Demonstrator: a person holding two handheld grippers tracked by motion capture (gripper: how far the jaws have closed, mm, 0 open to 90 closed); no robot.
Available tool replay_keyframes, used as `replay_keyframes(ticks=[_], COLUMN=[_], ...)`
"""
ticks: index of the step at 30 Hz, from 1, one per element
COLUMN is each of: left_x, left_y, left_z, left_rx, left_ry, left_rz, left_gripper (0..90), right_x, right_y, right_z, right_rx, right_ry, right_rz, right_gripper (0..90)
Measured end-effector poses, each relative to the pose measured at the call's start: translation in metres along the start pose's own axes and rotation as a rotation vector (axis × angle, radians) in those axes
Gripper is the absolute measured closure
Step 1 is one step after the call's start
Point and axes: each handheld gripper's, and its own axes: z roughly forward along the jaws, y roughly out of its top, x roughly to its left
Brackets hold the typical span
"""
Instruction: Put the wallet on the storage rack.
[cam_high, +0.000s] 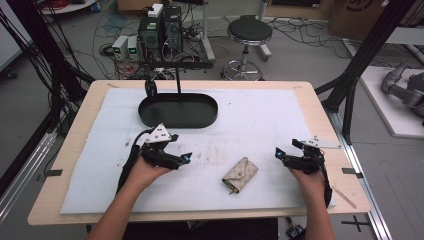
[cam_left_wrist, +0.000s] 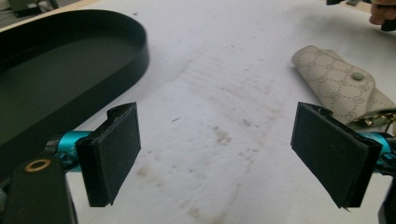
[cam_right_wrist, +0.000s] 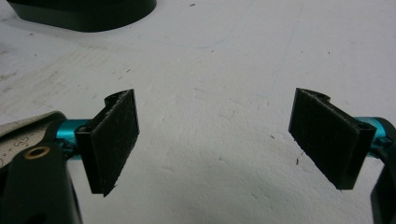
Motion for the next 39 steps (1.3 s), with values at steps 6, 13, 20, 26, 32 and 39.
replay_keyframes(ticks=[6,13,20,26,32,39], left_x=[-0.020,-0.038,-0.054,-0.071,-0.088,-0.103], left_y=[0.010,0.015,0.019,0.023,0.024,0.019], left_z=[0.017,0.034,0.049,0.066,0.087,0.110], left_rx=[0.010,0.030,0.054,0.074,0.110,0.155], left_ry=[-0.069,-0.129,-0.157,-0.191,-0.226,-0.242], left_rz=[0.012,0.026,0.040,0.067,0.079,0.075], left_gripper=[14.4,13.5,13.5,12.7,12.6,12.6], right_x=[-0.001,-0.001,0.000,-0.001,-0.002,-0.003], right_y=[0.000,0.000,0.001,0.001,0.001,0.001], right_z=[0.000,0.000,0.000,0.000,0.000,0.000], right_rx=[-0.002,-0.004,-0.001,-0.007,-0.005,-0.006], right_ry=[-0.002,-0.001,-0.002,-0.004,-0.001,-0.003], right_rz=[0.000,0.001,0.000,0.000,0.002,0.007], right_gripper=[16.4,16.4,16.4,16.4,16.4,16.4])
